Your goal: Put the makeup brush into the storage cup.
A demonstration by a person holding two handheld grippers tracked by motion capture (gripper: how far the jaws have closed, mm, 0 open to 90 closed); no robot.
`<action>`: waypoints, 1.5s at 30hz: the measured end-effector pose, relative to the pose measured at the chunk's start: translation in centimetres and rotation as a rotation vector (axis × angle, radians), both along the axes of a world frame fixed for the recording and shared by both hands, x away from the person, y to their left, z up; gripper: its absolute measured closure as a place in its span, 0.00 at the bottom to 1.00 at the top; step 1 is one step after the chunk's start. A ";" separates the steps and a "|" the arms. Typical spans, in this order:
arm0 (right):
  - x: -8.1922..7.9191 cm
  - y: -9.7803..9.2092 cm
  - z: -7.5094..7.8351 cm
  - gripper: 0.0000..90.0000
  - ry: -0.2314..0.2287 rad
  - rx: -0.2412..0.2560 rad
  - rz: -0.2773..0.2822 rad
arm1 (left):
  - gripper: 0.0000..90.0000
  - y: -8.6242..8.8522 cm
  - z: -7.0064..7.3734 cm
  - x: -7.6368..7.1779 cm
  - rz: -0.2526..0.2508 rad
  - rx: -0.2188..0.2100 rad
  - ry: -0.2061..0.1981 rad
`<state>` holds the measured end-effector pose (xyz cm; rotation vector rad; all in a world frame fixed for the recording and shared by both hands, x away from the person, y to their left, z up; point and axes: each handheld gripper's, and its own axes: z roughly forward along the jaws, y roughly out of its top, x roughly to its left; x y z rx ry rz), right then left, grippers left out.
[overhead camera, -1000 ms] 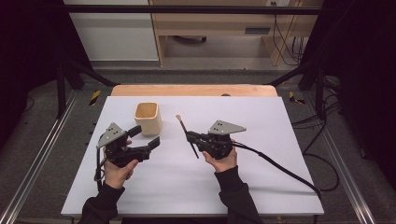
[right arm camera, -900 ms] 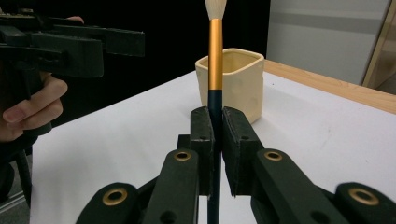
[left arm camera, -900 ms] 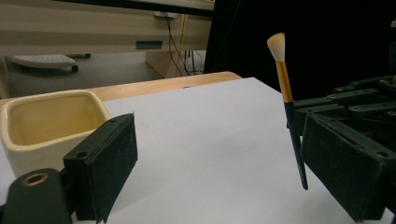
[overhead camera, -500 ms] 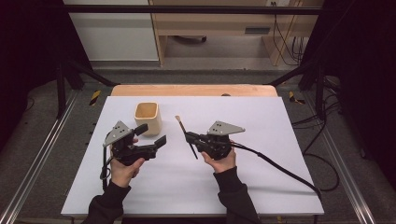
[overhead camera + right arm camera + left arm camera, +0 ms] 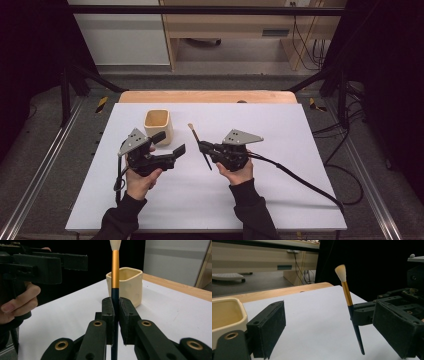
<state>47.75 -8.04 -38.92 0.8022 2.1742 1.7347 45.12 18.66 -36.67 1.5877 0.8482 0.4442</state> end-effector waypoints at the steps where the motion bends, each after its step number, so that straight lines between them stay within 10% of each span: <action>1: 0.0 0.0 0.0 0.92 0.001 0.004 0.001 | 0.12 -0.1 0.0 0.0 0.001 -0.003 -0.003; 45: -0.5 0.6 -0.7 0.92 0.002 0.027 0.023 | 0.28 -3.1 -0.8 0.5 -0.006 -0.077 0.026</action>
